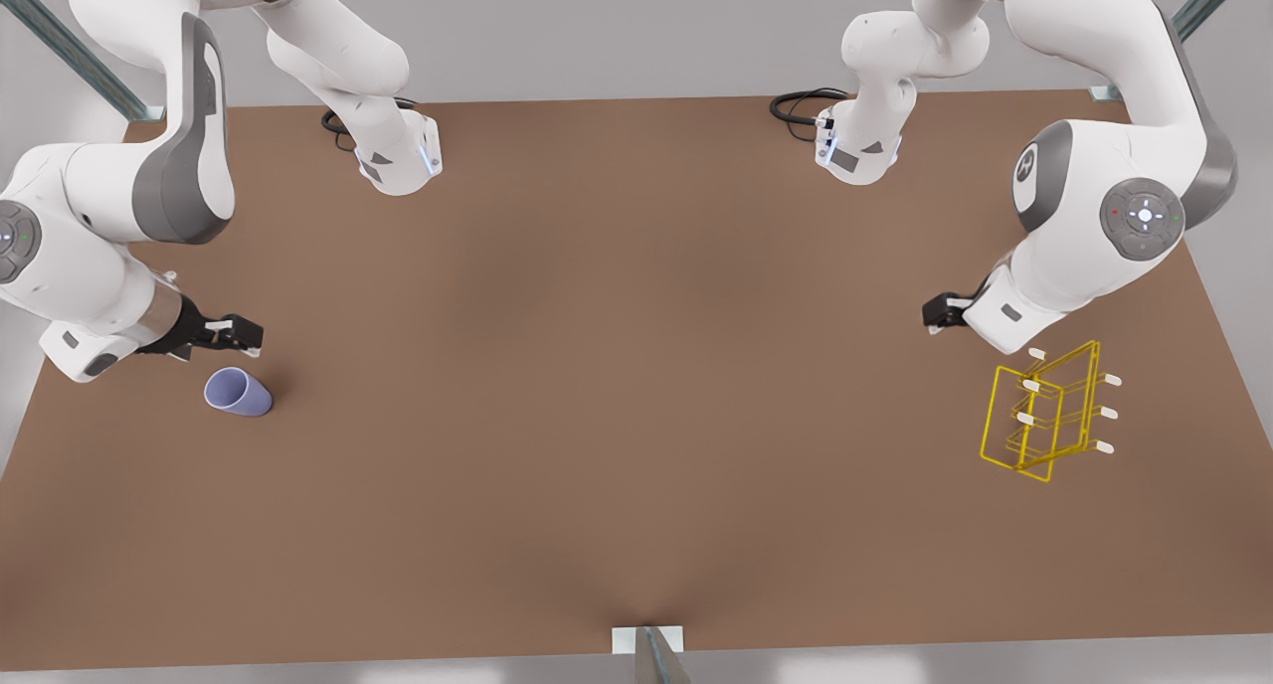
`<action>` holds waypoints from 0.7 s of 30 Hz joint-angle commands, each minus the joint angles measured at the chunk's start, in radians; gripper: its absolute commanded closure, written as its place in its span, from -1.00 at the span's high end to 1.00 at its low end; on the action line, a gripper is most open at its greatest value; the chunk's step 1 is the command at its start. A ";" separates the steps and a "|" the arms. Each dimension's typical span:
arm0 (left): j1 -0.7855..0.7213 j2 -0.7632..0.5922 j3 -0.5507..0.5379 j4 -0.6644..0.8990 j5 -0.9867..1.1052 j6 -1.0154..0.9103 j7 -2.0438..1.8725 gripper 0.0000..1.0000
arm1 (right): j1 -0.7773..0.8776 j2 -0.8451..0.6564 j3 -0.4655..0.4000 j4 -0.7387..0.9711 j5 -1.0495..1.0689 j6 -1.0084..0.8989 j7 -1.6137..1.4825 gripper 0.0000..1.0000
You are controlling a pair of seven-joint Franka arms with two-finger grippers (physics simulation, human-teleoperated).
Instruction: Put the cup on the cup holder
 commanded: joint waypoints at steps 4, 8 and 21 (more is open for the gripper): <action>0.003 0.010 0.000 -0.005 -0.002 0.019 -0.051 1.00 | 0.002 0.000 0.001 0.001 0.000 0.013 -0.012 1.00; -0.008 0.082 0.001 0.013 -0.018 -0.015 -0.052 1.00 | 0.002 0.022 0.001 -0.001 0.002 0.010 -0.012 1.00; -0.012 0.083 0.001 0.011 -0.025 -0.018 -0.057 1.00 | -0.096 0.186 -0.006 0.032 0.016 0.131 -0.176 1.00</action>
